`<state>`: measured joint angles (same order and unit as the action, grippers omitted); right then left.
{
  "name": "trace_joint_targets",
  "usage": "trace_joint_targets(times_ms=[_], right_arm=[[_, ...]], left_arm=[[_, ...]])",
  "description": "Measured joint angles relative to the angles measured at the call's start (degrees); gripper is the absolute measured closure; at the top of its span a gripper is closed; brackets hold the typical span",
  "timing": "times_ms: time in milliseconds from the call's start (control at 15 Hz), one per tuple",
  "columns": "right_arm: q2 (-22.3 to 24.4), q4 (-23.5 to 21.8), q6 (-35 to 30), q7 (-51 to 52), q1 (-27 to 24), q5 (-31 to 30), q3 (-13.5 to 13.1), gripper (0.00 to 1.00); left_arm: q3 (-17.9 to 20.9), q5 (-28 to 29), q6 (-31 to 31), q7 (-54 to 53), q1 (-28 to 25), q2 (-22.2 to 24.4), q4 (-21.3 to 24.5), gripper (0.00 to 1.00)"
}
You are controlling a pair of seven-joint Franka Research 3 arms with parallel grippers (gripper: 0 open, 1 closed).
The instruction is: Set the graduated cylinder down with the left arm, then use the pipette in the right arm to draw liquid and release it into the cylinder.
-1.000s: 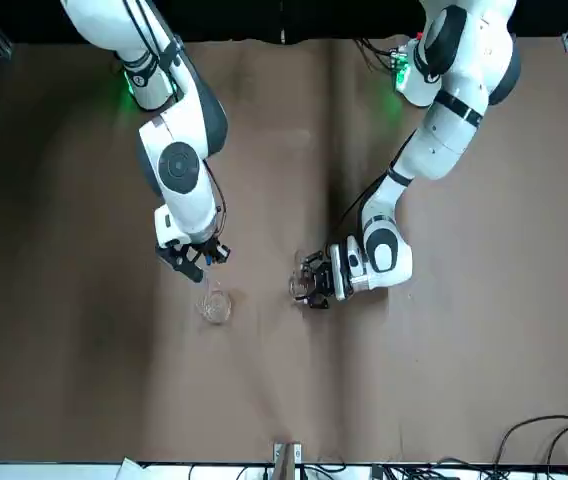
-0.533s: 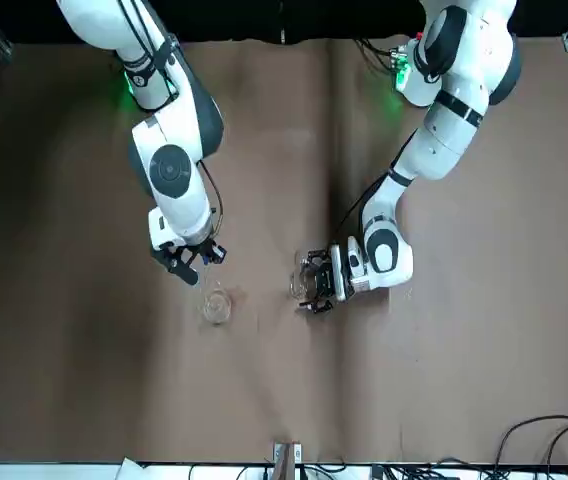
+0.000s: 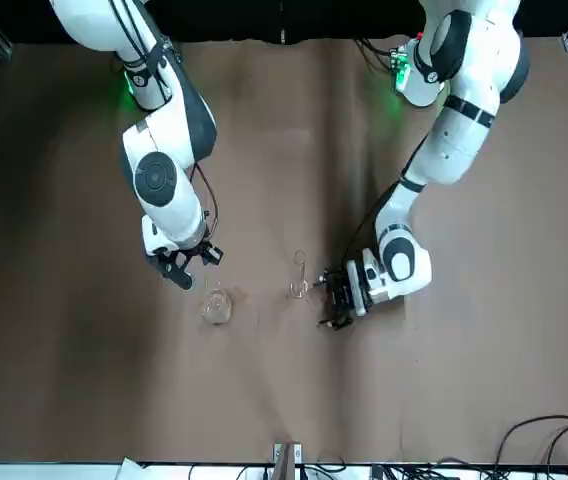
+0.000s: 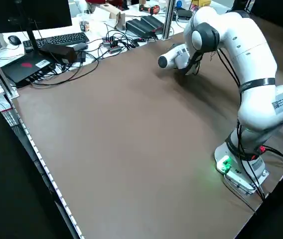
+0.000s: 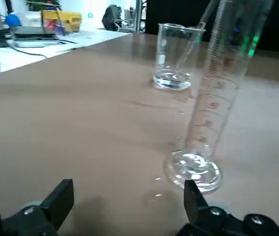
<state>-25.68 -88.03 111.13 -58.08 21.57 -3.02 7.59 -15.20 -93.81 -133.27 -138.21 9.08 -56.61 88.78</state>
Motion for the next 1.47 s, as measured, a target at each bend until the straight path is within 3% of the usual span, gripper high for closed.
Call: trace_joint_targets(times_ms=[467,867,1200,1467], right_arm=[[0.0,4.1,-2.8,0.8,-1.2,1.9,0.0,0.81],[0.0,5.4,-2.8,1.2,-1.9,5.7,0.0,0.81],[0.6,6.7,-2.9,2.5,-3.2,9.3,0.0,0.81],[2.6,6.8,-4.2,2.6,-3.6,10.7,0.0,0.81]], left_arm=[[0.2,15.2,0.1,13.7,-6.1,5.5,0.0,0.01],[0.2,33.1,5.1,38.1,-9.4,10.7,0.2,0.01],[0.1,42.7,9.4,52.9,-12.2,14.1,0.1,0.01],[-0.2,55.8,12.6,68.2,-13.0,18.9,-0.5,0.01]])
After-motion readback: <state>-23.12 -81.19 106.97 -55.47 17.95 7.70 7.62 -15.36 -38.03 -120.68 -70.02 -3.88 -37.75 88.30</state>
